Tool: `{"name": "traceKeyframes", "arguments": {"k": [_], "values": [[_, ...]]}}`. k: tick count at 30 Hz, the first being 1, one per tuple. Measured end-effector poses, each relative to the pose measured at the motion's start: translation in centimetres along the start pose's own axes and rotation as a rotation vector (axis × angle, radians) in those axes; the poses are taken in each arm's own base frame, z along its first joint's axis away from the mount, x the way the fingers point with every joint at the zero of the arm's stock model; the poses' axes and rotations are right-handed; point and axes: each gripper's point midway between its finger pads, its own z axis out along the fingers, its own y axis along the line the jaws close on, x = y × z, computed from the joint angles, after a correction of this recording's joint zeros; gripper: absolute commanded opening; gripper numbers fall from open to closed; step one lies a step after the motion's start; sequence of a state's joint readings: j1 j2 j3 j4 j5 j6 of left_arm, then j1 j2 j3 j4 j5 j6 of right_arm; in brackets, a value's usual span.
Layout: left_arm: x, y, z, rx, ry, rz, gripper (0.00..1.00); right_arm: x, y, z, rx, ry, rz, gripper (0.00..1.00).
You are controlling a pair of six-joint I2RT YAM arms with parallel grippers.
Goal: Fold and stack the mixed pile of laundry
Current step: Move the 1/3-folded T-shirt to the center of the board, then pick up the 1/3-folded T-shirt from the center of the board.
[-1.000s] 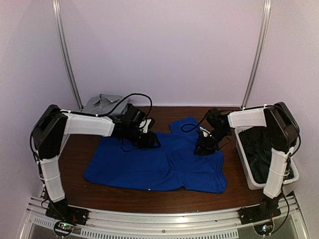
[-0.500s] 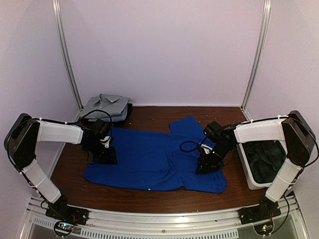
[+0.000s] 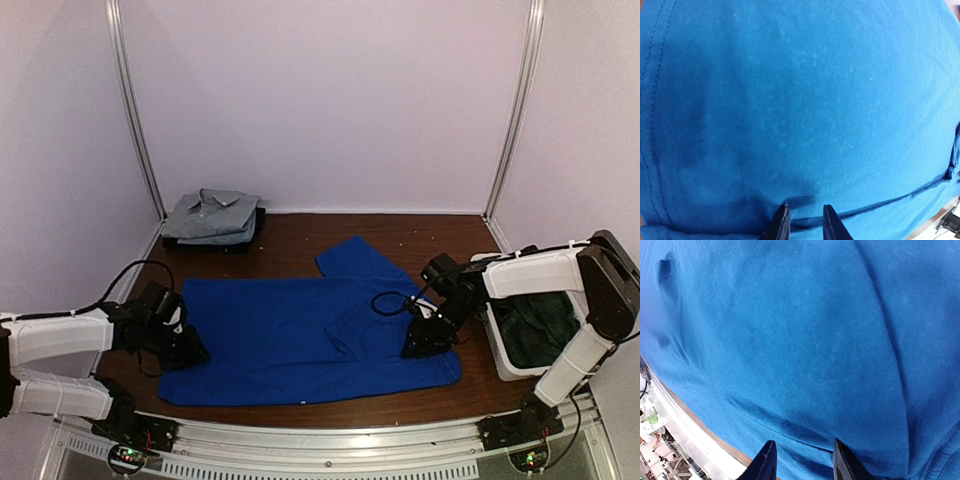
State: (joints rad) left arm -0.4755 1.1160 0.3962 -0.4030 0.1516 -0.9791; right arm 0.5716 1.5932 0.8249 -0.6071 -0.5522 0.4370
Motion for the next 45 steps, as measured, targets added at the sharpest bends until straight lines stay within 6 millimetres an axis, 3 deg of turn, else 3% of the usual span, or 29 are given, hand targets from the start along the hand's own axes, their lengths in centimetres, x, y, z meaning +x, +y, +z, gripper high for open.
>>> {"name": "traceKeyframes", "arguments": {"k": [3,6,10,13,18,20,22,23,26,29,32,35,39,42,45], "values": [[1.2,0.7,-1.0,0.009,0.006,-0.032,0.45,0.4,0.4,0.1,-0.005,0.015,-0.031,0.44],[2.0,1.6,-2.0,-0.007,0.01,-0.041,0.62,1.5,1.0,0.3,-0.008,0.056,-0.066,0.53],[1.8,1.8,-2.8,-0.076,0.04,0.005,0.93,1.6,1.6,-1.0,0.009,0.089,-0.068,0.63],[-0.2,0.1,-3.4,-0.123,0.057,0.073,0.98,-2.4,3.0,-4.1,-0.02,-0.007,-0.068,0.65],[-7.0,-6.3,-6.7,-0.079,-0.093,0.227,0.97,-12.5,5.0,-12.2,-0.054,-0.29,-0.112,0.68],[-10.2,-8.8,-9.3,-0.047,-0.194,0.259,0.98,-16.0,5.4,-15.8,-0.032,-0.43,-0.153,0.83],[-13.3,-11.0,-12.0,-0.013,-0.296,0.262,0.98,-18.2,5.8,-18.8,-0.003,-0.548,-0.2,0.98],[-14.5,-11.7,-13.1,-0.002,-0.337,0.26,0.98,-19.1,5.9,-20.1,0.011,-0.605,-0.226,1.0],[-17.1,-12.7,-14.4,0.003,-0.39,0.249,0.98,-21.6,5.8,-23.0,0.055,-0.722,-0.258,0.99],[-19.1,-12.1,-13.0,0.008,-0.344,0.21,0.98,-25.0,6.0,-24.0,0.048,-0.75,-0.27,0.82],[-19.1,-9.8,-9.7,0.017,-0.26,0.148,0.98,-30.1,5.5,-22.5,0.036,-0.734,-0.279,0.78],[-17.4,-8.3,-7.3,0.019,-0.167,0.113,0.98,-32.3,2.9,-17.2,0.049,-0.636,-0.247,0.75],[-16.7,-8.6,-6.0,0.05,-0.115,0.1,0.98,-31.7,-1.1,-9.3,0.096,-0.446,-0.184,0.71],[-16.7,-8.8,-5.4,0.061,-0.101,0.093,0.98,-30.6,-2.9,-5.8,0.153,-0.35,-0.166,0.67],[-16.6,-8.4,-4.7,0.052,-0.079,0.085,0.98,-29.6,-3.2,-4.2,0.205,-0.3,-0.177,0.63]]}}
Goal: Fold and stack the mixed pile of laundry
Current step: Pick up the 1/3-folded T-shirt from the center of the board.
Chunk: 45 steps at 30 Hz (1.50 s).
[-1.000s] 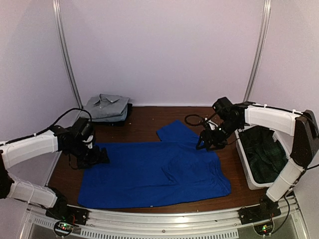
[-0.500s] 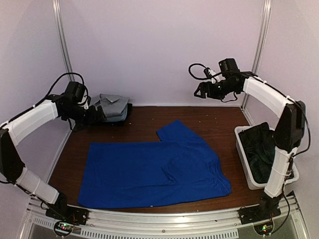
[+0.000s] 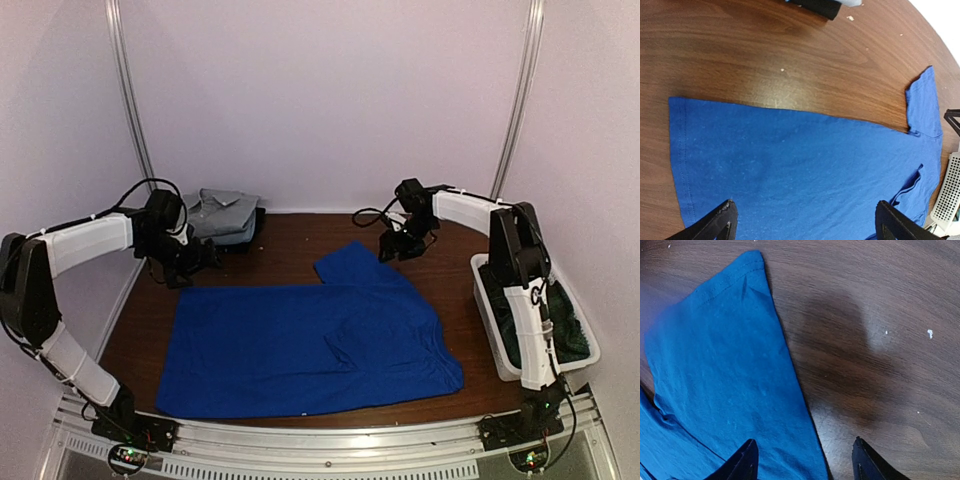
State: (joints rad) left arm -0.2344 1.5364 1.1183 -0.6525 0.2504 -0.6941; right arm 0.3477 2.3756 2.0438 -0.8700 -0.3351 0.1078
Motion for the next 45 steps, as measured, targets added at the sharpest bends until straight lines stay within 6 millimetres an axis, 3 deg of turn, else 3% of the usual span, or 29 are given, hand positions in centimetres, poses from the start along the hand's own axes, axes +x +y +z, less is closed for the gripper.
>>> {"name": "traceKeyframes", "arguments": {"k": [7,13,17,20,23,31,40,45], "values": [[0.2,1.5,1.9,-0.051,0.064,-0.031,0.98,-0.2,0.7,0.5,0.068,0.001,-0.067,0.6],[-0.6,1.8,2.2,-0.071,0.072,-0.03,0.98,0.1,0.5,2.2,0.143,0.017,-0.108,0.55],[-1.1,2.2,1.9,-0.078,0.064,-0.033,0.98,0.0,0.9,2.7,0.193,0.015,-0.136,0.37],[-1.6,2.8,1.7,-0.085,0.059,-0.043,0.97,0.0,1.3,2.9,0.193,0.013,-0.146,0.13],[-2.2,3.7,1.5,-0.097,0.047,-0.059,0.96,0.0,1.6,2.9,0.186,0.015,-0.145,0.0],[-4.4,6.0,0.8,-0.146,-0.004,-0.019,0.93,0.0,0.9,2.6,0.189,0.019,-0.133,0.0],[-5.5,5.3,3.1,-0.083,0.005,0.145,0.92,-0.5,-4.7,1.2,0.186,0.021,-0.032,0.0],[-7.3,4.3,3.2,-0.049,-0.066,0.272,0.98,-0.5,-4.4,1.3,0.161,0.023,-0.029,0.0]]}}
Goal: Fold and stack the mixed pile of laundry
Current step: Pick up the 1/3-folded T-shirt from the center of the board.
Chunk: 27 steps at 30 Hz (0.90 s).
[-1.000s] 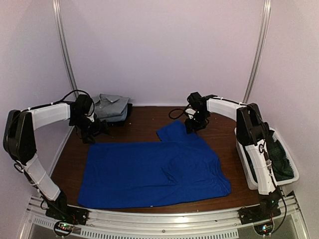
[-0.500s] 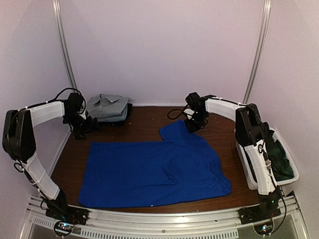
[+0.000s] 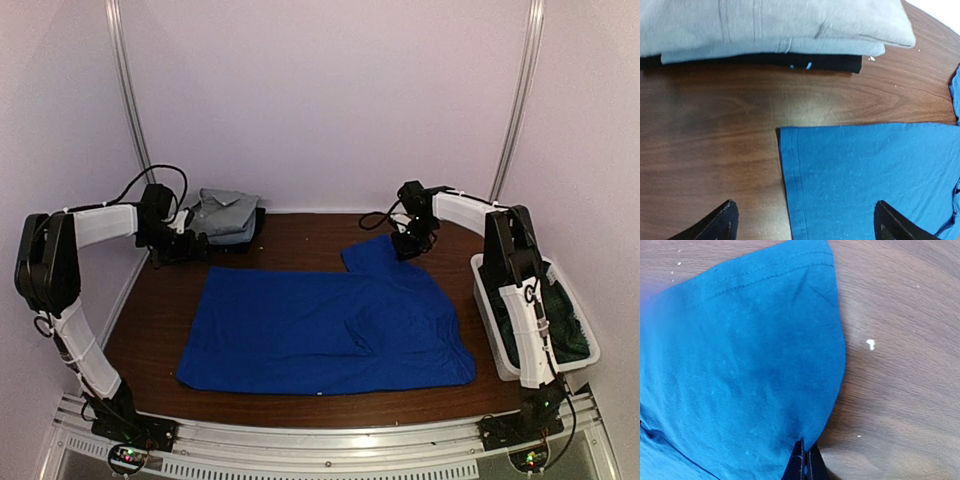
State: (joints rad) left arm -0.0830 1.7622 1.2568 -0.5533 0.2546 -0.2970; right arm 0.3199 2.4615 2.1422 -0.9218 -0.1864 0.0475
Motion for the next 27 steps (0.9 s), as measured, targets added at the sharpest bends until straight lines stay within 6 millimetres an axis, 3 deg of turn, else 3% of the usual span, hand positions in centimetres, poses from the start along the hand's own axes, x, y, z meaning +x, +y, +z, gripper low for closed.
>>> {"name": "traceKeyframes", "arguments": {"k": [5,9,13,16,27], "values": [[-2.2,-0.3,0.6,0.008,-0.025,0.194,0.87,0.1,0.6,0.0,-0.022,0.004,-0.004,0.0],[-4.3,-0.7,2.9,0.053,0.018,0.38,0.79,0.2,0.9,0.0,-0.039,0.007,-0.004,0.0],[-2.1,0.3,5.7,0.077,0.115,0.487,0.78,0.2,1.1,0.0,-0.053,0.009,0.0,0.0],[-0.9,1.0,6.6,0.09,0.152,0.531,0.77,0.2,1.2,0.0,-0.063,0.01,0.003,0.0],[-1.0,0.9,7.9,0.147,0.123,0.728,0.6,0.3,1.0,0.0,-0.074,0.013,0.01,0.0]]}}
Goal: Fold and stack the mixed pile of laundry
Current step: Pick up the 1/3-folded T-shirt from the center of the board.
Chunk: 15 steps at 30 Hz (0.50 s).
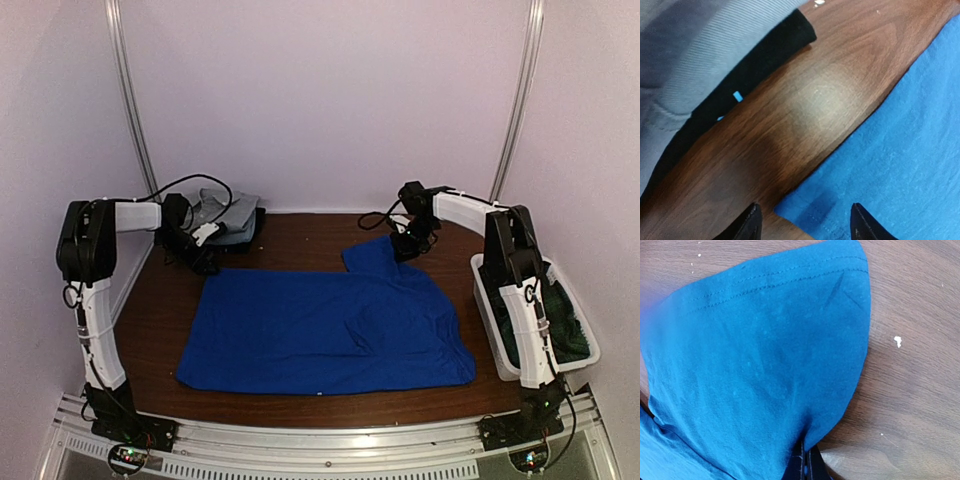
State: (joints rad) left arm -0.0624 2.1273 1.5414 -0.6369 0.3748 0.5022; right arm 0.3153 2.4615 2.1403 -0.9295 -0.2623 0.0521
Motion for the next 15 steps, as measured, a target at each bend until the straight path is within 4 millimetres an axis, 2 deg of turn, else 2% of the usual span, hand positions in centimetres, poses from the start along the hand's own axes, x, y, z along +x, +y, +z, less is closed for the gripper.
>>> {"name": "traceKeyframes", "arguments": {"k": [5,9,13,15], "values": [[0.6,0.1,1.2,0.015,0.014,0.041,0.52,0.0,-0.2,0.0,-0.002,-0.001,0.008,0.0],[-0.1,0.8,1.3,-0.001,0.007,0.071,0.45,0.0,-0.5,-0.1,-0.001,0.001,0.013,0.0],[-0.9,1.4,1.3,-0.01,-0.007,0.088,0.3,0.0,-0.6,-0.1,-0.002,0.001,0.017,0.0],[-1.2,1.5,1.4,-0.008,-0.014,0.098,0.28,0.0,-0.7,-0.1,-0.003,0.002,0.019,0.0]]}}
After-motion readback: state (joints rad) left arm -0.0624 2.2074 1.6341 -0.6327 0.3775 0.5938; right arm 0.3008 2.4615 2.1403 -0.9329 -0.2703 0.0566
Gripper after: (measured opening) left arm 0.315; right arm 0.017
